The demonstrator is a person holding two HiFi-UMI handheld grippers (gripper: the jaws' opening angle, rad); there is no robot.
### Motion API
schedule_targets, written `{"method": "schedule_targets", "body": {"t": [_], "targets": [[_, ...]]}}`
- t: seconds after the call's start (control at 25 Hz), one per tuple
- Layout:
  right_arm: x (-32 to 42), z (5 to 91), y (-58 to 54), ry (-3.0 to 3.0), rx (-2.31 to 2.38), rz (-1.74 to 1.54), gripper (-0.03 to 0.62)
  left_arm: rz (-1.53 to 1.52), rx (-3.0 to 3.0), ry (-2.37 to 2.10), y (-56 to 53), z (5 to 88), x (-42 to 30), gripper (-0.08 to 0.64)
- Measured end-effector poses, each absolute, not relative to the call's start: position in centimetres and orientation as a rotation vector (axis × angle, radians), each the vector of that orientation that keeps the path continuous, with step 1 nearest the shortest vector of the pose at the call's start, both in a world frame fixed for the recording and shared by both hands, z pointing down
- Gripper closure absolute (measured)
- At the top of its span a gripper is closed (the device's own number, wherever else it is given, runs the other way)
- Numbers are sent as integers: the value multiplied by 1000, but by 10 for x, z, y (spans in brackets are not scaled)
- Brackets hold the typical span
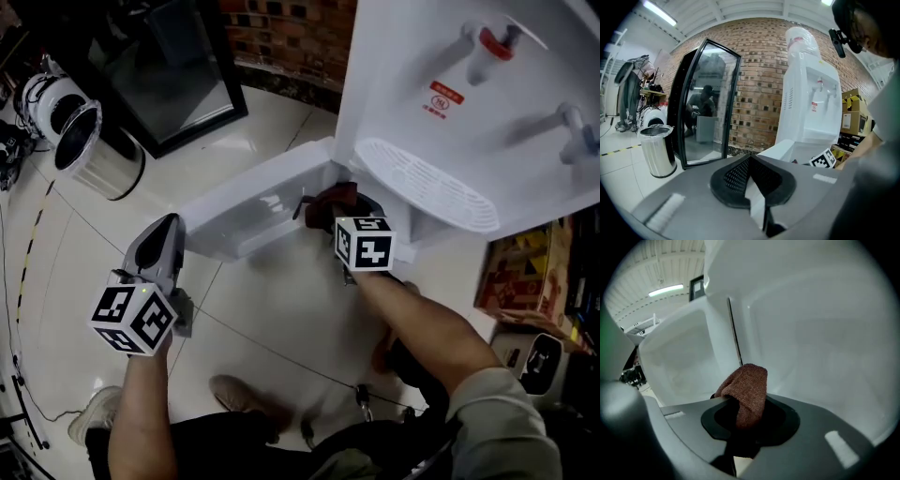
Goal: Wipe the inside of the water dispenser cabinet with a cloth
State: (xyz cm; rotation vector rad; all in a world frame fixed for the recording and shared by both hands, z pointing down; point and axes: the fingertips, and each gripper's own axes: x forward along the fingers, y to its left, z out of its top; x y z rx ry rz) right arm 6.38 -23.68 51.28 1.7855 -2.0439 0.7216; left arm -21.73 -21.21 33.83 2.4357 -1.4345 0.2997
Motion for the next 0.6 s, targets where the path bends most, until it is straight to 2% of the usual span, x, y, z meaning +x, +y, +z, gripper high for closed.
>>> {"method": "schedule_targets", "body": {"t": [0.36, 0.6], "targets": [[67, 396, -236, -2355, 1951, 590, 488, 322, 2438, -1439, -209, 339, -216, 547], [56, 392, -231, -2416, 1933, 633, 489, 324, 2433, -1443, -209, 339, -215, 547]]}}
